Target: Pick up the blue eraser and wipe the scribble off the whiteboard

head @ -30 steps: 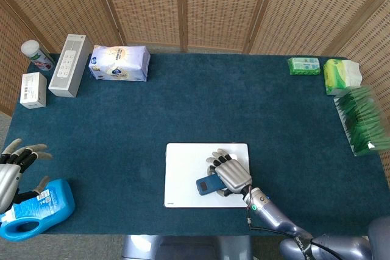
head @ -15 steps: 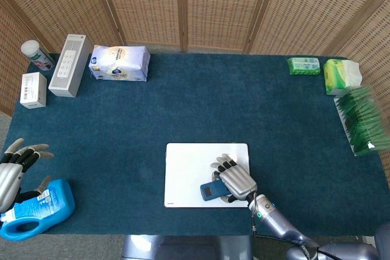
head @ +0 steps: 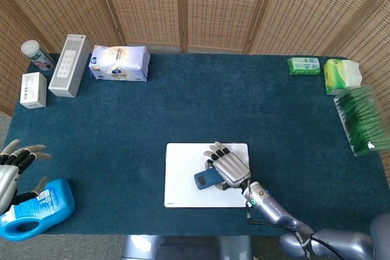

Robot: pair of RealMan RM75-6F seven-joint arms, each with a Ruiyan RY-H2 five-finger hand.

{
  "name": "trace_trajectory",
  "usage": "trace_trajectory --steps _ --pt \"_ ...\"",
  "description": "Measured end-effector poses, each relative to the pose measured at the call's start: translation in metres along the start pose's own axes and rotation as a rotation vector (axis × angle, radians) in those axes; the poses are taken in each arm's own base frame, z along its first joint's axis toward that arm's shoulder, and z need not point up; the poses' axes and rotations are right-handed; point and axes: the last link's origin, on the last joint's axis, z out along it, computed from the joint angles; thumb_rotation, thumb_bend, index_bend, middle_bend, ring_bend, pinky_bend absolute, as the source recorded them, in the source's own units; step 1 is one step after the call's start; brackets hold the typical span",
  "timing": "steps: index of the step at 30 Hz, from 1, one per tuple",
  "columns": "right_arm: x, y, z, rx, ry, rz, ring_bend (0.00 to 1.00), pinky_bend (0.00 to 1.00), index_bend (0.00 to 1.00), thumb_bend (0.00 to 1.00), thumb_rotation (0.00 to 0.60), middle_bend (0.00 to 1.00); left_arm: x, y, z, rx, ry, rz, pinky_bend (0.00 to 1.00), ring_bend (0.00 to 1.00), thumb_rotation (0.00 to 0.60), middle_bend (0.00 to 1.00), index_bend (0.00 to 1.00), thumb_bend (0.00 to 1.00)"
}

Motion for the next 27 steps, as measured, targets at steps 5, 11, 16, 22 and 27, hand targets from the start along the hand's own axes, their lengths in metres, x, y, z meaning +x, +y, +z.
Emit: trace_trajectory --steps 5,11,16,22,27 --pt "0.007 0.003 0.006 -0.003 0.007 0.013 0.0 0.0 0.56 0.21 0.6 0.19 0.0 0.001 -0.001 -0.001 0.0 0.0 0.07 0.22 0.6 0.24 0.32 0.43" --pt "0.0 0.008 0.005 -0.016 -0.014 0.016 0.0 0.0 0.56 0.21 0.6 0.19 -0.001 0.002 -0.001 -0.002 -0.001 0.001 0.07 0.22 0.6 0.24 0.32 0.43" --pt "-0.011 0.008 -0.001 -0.025 -0.035 0.025 0.0 0.0 0.56 0.21 0.6 0.19 -0.001 0.002 0.0 -0.002 -0.002 0.001 0.07 0.22 0.6 0.24 0.32 0.43" --pt "-0.021 0.006 -0.012 -0.032 -0.056 0.032 0.0 0.0 0.56 0.21 0.6 0.19 -0.002 0.003 0.002 -0.009 -0.008 -0.002 0.07 0.22 0.6 0.24 0.32 0.43" --pt "-0.025 0.002 -0.028 -0.04 -0.052 0.03 0.0 0.0 0.55 0.21 0.6 0.19 -0.004 0.003 0.004 -0.016 -0.011 -0.004 0.07 0.22 0.6 0.24 0.32 0.43"
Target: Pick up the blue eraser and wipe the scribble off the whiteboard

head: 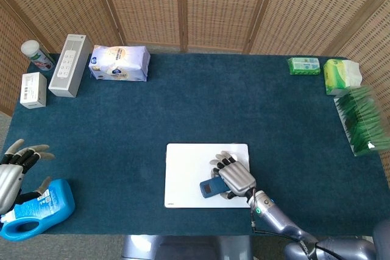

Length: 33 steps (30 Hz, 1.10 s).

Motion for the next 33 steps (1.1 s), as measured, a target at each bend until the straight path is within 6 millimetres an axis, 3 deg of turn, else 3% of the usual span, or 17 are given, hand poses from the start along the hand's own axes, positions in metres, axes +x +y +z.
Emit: trace_trajectory --steps 7,12,22,33 --pt "0.001 -0.008 -0.015 0.005 0.01 -0.01 0.0 0.0 0.55 0.21 0.6 0.19 -0.001 0.001 0.002 -0.01 -0.004 -0.001 0.07 0.22 0.6 0.24 0.32 0.43" --pt "0.001 -0.008 -0.014 0.006 0.006 -0.013 0.0 0.0 0.55 0.21 0.6 0.19 0.0 0.001 0.001 -0.008 0.001 0.0 0.07 0.22 0.6 0.24 0.32 0.43" --pt "0.0 -0.001 0.006 0.011 -0.006 -0.005 0.0 0.0 0.55 0.21 0.6 0.19 0.003 -0.002 -0.004 0.01 0.011 0.003 0.07 0.22 0.6 0.24 0.31 0.43" --pt "0.03 0.006 0.035 0.017 0.039 0.007 0.0 0.0 0.56 0.21 0.6 0.19 0.003 -0.004 -0.006 0.021 0.01 0.005 0.07 0.22 0.6 0.24 0.31 0.43"
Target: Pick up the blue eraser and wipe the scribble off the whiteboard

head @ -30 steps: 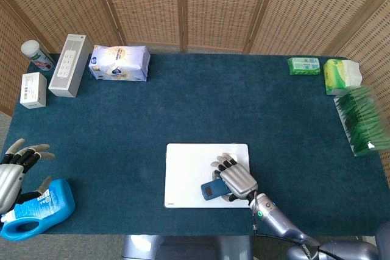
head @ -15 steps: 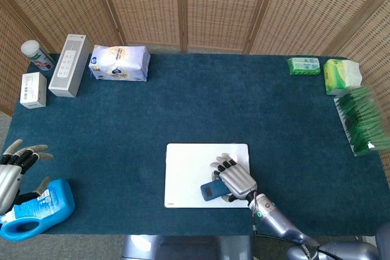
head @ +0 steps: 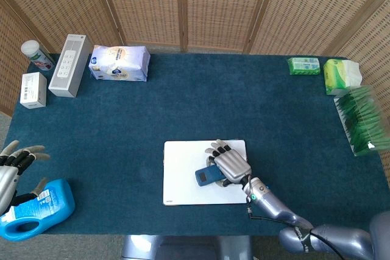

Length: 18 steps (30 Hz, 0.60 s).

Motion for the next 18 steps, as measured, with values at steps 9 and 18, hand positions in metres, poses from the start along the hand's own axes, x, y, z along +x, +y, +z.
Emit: trace_trajectory --steps 9,18 --pt "0.019 0.009 0.007 -0.015 0.047 0.014 0.0 0.0 0.55 0.21 0.6 0.18 -0.002 0.004 0.001 -0.007 -0.005 -0.005 0.07 0.22 0.6 0.24 0.31 0.43" --pt "0.026 0.015 0.009 -0.044 0.062 0.015 0.0 0.0 0.54 0.21 0.6 0.18 -0.005 0.008 0.001 -0.012 -0.011 -0.009 0.07 0.22 0.6 0.24 0.31 0.43"
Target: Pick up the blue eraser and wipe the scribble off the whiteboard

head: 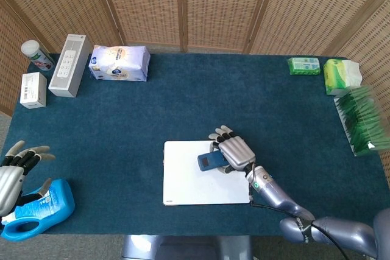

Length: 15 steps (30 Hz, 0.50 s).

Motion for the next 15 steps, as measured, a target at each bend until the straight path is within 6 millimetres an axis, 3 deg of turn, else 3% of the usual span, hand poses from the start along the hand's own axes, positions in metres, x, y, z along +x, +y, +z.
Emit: trace_trajectory --steps 15 --pt "-0.025 -0.012 -0.019 -0.005 -0.079 -0.027 0.0 0.0 0.48 0.21 0.6 0.16 0.0 -0.001 0.0 -0.001 -0.007 -0.002 0.07 0.22 0.6 0.24 0.31 0.43"
